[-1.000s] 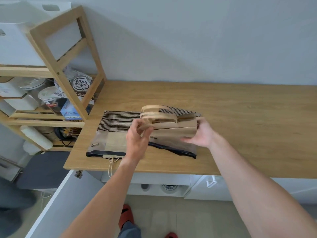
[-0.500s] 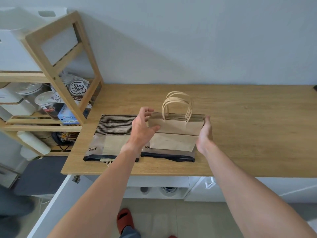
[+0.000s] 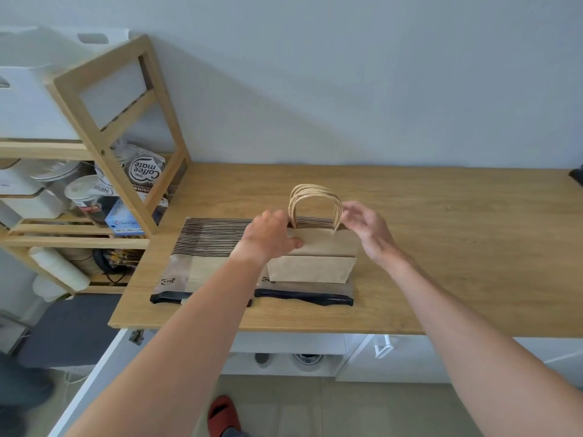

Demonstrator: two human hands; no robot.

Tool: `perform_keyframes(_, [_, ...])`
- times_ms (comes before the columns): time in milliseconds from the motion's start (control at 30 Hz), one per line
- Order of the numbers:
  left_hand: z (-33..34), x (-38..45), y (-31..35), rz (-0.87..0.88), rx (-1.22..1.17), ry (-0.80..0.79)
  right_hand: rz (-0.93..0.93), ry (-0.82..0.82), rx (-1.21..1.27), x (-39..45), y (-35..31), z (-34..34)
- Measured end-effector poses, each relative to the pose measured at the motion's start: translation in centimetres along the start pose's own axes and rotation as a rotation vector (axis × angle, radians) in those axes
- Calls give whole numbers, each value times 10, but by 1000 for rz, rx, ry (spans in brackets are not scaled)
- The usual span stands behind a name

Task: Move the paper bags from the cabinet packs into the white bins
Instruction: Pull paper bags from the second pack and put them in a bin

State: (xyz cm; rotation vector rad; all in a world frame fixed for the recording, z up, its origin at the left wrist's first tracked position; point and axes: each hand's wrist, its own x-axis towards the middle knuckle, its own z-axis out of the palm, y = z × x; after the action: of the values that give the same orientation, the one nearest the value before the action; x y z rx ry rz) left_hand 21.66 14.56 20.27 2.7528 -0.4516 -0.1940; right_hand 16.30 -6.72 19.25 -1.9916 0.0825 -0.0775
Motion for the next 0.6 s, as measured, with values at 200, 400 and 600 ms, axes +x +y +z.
perform_keyframes(200, [-5, 5, -2, 74, 17, -70, 109, -359, -780, 27, -31, 2])
perform_keyframes(400, [-71, 34, -9, 174, -71, 26, 214, -390, -851, 58, -113, -3])
perform_keyframes(600, [-202, 73, -27, 276, 71, 307, 147, -291, -753, 126, -230, -9])
